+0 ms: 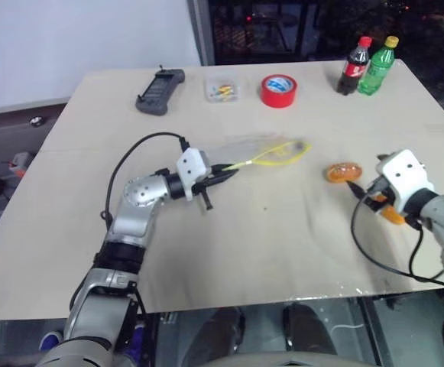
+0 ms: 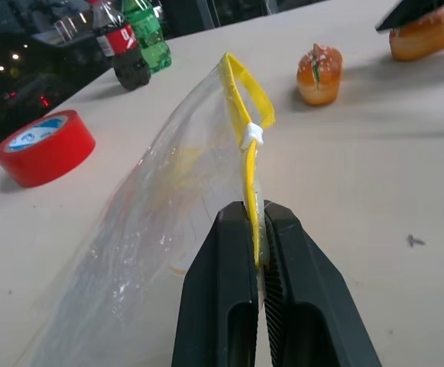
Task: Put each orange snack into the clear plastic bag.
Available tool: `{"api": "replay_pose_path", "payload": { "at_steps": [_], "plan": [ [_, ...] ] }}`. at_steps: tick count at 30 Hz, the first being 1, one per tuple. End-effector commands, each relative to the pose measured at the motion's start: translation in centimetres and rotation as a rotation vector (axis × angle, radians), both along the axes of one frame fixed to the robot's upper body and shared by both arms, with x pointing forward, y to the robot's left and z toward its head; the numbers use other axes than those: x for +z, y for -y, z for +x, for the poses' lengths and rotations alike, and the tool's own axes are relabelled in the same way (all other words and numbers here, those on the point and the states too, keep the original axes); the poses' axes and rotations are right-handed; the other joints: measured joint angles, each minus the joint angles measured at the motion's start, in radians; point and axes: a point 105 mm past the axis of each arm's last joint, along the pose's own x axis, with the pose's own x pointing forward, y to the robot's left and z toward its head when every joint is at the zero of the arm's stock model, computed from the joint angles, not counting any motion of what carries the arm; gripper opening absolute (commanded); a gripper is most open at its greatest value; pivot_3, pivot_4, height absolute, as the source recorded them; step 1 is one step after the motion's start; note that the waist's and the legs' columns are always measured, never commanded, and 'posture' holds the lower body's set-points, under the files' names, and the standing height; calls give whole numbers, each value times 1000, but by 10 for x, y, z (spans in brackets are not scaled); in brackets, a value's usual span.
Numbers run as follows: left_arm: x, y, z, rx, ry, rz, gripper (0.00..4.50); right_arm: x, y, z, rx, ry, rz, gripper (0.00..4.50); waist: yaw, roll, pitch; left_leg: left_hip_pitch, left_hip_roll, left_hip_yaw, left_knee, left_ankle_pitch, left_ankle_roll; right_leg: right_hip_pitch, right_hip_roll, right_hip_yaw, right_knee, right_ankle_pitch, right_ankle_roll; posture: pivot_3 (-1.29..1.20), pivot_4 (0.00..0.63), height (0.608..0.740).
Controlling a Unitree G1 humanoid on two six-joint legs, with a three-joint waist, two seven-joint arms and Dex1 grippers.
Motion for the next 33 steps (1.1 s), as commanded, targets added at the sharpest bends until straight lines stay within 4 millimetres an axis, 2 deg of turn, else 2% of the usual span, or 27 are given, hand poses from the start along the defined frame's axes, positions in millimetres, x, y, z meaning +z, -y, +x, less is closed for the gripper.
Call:
{"api": "replay_pose_path", "payload": {
  "at_steps": [1, 6, 12, 19, 26, 33],
  "plan": [
    [14, 0, -1, 6, 49, -31, 0, 11, -10, 13, -81, 1, 248, 4468, -7, 0, 0, 0, 2, 1, 0, 0, 0, 0, 0, 1, 0, 1, -1, 0, 150, 740],
    [17, -4, -1, 35, 59, -33, 0, 9, -51, 15, -131, -46, 500, 4468, -9, 0, 0, 0, 5, 1, 0, 0, 0, -1, 1, 1, 0, 2, -2, 0, 150, 740],
    [18, -7, -3, 55, 60, -35, 0, 6, -72, 19, -264, -1, 497, 4468, -3, 0, 0, 0, 1, 2, 0, 0, 0, -1, 2, 1, -1, 2, -2, 0, 150, 740],
    [19, -4, -2, 53, 65, -38, 0, 0, -84, 37, -401, 52, 448, 4468, -4, 1, 0, 0, 2, 1, 0, 0, 0, -1, 2, 1, 0, 2, -2, 0, 150, 740],
    [19, -6, -2, 57, 73, -27, 0, -8, -79, 45, -528, 92, 413, 4468, -13, 1, 0, 0, 1, 1, 0, 0, 0, -1, 2, 1, 0, 2, -2, 0, 150, 740],
    [19, -6, -3, 59, 78, -21, 0, -18, -78, 53, -552, 125, 267, 4468, -25, 1, 0, 0, 1, 1, 0, 0, 0, -1, 2, 1, 1, 2, -2, 0, 150, 740]
  ]
}}
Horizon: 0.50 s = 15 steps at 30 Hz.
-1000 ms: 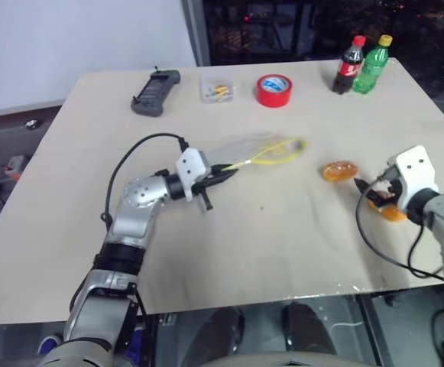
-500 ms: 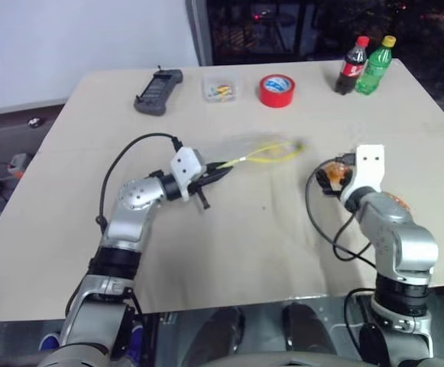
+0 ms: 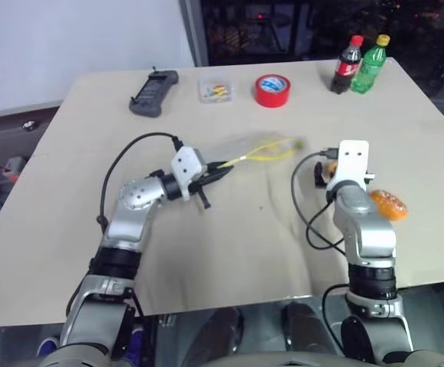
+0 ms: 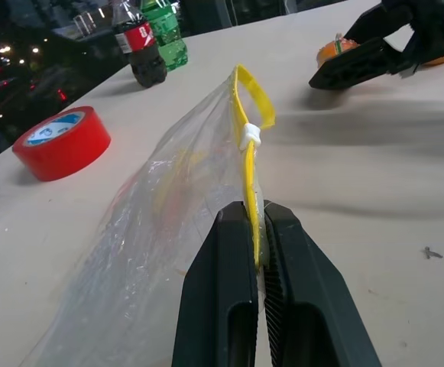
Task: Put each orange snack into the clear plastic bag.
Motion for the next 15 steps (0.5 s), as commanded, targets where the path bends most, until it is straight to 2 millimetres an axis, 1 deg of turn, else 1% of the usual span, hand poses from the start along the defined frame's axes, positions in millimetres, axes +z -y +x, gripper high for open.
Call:
{"api": "replay_pose_path", "payload": {
  "at_steps": [1, 2, 3, 4, 5, 9, 11, 13, 15],
  "plan": [
    [15, 0, -2, -5, 70, -1, 0, 3, 2, 3, -13, 28, -69, 4468, -1, 0, 0, 0, 0, 0, 0, 0, 0, 0, 0, 0, 0, 0, 0, 0, 150, 740],
    [15, 0, -2, -4, 71, -2, 0, 1, 3, 4, -15, 27, -73, 4220, -1, 0, 0, 0, 0, 0, 0, 0, 0, 0, 0, 0, 0, 0, 0, 0, 150, 740],
    [15, 0, -2, -2, 72, -3, 0, 2, 4, 5, -17, 37, -100, 4220, -1, 0, 0, 0, 0, 0, 0, 0, 0, 0, 0, 0, 0, 0, 0, 0, 150, 740],
    [15, 0, -2, -1, 73, -4, 0, 3, 6, 5, -19, 46, -118, 3772, -1, 0, 0, 0, 0, 0, 0, 0, 0, 0, 0, 0, 0, 0, 0, 0, 150, 740],
    [15, 0, -3, 1, 74, -6, 0, 4, 7, 5, -16, 56, -140, 3480, -1, 0, 0, 0, 0, 0, 0, 0, 0, 0, 0, 0, 0, 0, 0, 0, 150, 740],
    [14, -1, -4, 6, 74, -15, 0, 12, 8, 3, 22, 106, -249, 1622, -1, 0, 0, 0, 0, 0, 0, 0, 0, 0, 0, 0, 0, 0, 0, 0, 150, 740],
    [15, -1, -4, 7, 74, -23, 0, 16, 7, 1, 60, 135, -327, 775, 0, 0, 0, 0, 0, 0, 0, 0, 0, 0, 0, 0, 0, 0, 0, 0, 150, 740],
    [15, -1, -5, 6, 66, -46, 0, 23, 1, -4, 125, 180, -382, 775, 0, 0, 0, 0, 0, 0, 0, 0, 0, 0, 0, 0, 0, 0, 0, 0, 150, 740],
    [15, 0, -5, 5, 62, -52, 0, 29, -8, -11, 218, 219, -384, 775, 0, 0, 0, 0, 0, 0, 0, 0, 0, 0, 0, 0, 0, 0, 0, 0, 150, 740]
  ]
}}
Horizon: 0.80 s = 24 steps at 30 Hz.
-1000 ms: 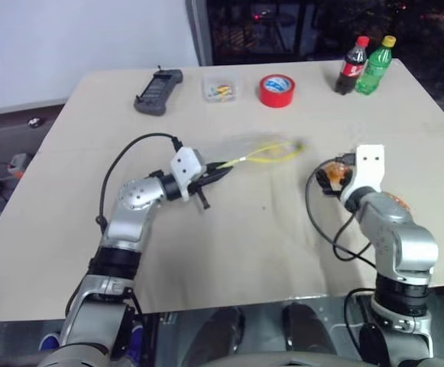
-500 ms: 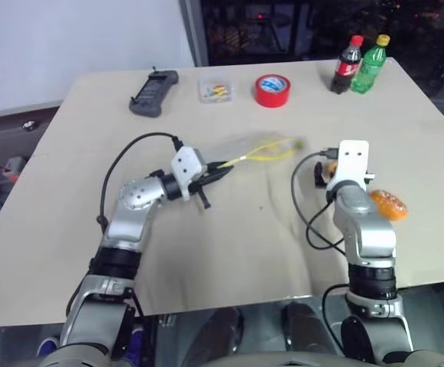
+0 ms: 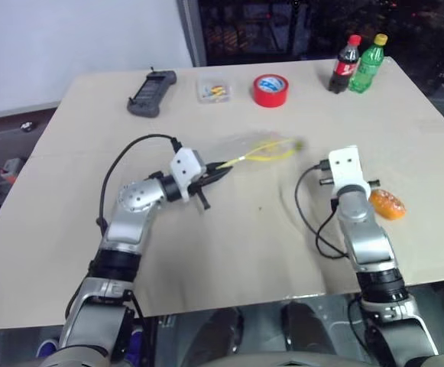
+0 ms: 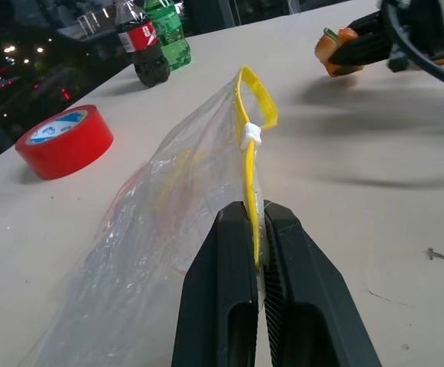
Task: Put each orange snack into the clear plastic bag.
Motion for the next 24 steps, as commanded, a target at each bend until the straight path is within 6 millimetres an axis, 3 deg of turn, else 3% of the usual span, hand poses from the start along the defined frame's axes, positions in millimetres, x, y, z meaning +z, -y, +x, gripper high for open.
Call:
{"api": "replay_pose_path", "payload": {
  "at_steps": [1, 5, 10, 24],
  "plan": [
    [17, 2, -5, -14, 62, -35, 0, 34, -21, -10, 173, 129, -17, 775, 0, 0, 0, 0, 0, 0, 0, 0, 0, 0, 0, 0, 0, 0, 0, 0, 150, 740],
    [17, 2, -6, -15, 47, -50, 0, 60, -51, -27, 428, 210, 50, 775, 0, 0, 0, 0, 0, 0, 0, 0, 0, 0, 0, 0, 0, 0, 0, 0, 150, 740],
    [19, 4, -7, -25, 36, -76, 0, 77, -83, -48, 701, 209, 332, 775, 2, 0, 0, 0, 2, 0, 0, 0, 0, 0, 1, 0, 0, 0, 0, 0, 150, 740],
    [30, 9, -19, -81, 27, -140, 0, 74, -102, -44, 826, 160, 745, 775, 3, 0, 0, 0, 2, 0, 0, 0, 0, 1, 1, 0, -1, 0, 1, 0, 150, 740]
  ]
}}
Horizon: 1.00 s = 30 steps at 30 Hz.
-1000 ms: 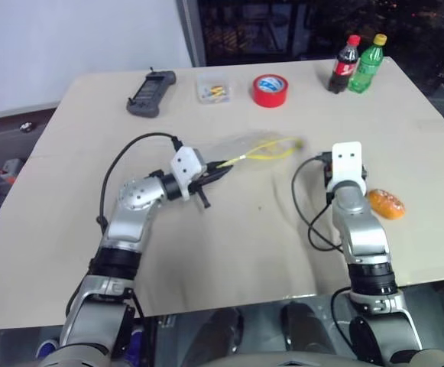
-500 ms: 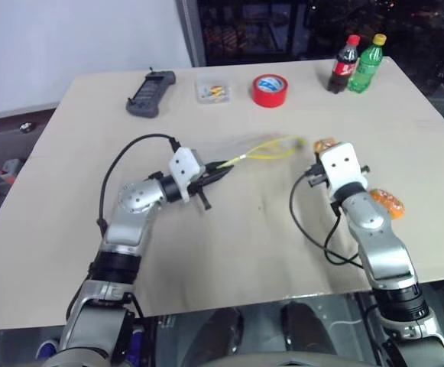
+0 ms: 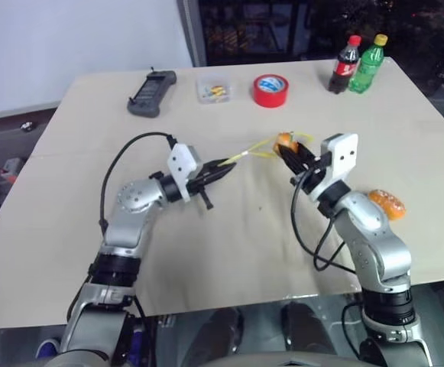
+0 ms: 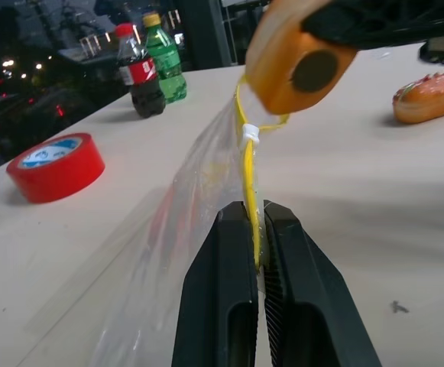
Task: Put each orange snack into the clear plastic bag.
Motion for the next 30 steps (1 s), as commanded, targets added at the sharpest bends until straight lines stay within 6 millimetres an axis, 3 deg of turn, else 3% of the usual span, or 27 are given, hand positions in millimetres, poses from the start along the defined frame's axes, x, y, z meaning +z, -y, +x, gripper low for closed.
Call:
{"api": "replay_pose_path", "payload": {
  "at_steps": [1, 13, 17, 22, 30],
  "plan": [
    [16, 3, -8, -40, 51, -35, 0, 10, -5, 4, 33, -18, 141, 775, 0, 0, 0, 0, 0, 0, 0, 0, 0, 0, 0, 0, 0, 0, 0, 0, 150, 740],
    [8, 11, -20, -106, 27, -41, 0, 6, -26, 33, 108, -296, 582, 775, -2, 1, 0, 0, 0, 0, -1, 0, 0, 0, 0, 0, 0, 0, 0, 0, 150, 740],
    [9, 11, -19, -123, 33, -29, 0, 3, -36, 41, 146, -385, 609, 775, -3, 1, 1, 0, 0, 0, -1, 0, 0, 0, 1, 0, 0, 0, 0, 0, 150, 740],
    [11, 11, -22, -143, 40, -20, 0, -2, -37, 44, 102, -365, 461, 775, -5, 1, 1, 0, 1, 0, -2, 0, 0, -1, 1, 0, 0, 0, 0, 0, 150, 740],
    [4, 9, -30, -188, 48, 31, 0, -6, -48, 36, 88, -71, 17, 775, -5, 1, 1, 0, 0, 1, -2, 0, 0, -1, 0, 1, -1, 0, 0, 0, 150, 740]
  ]
}}
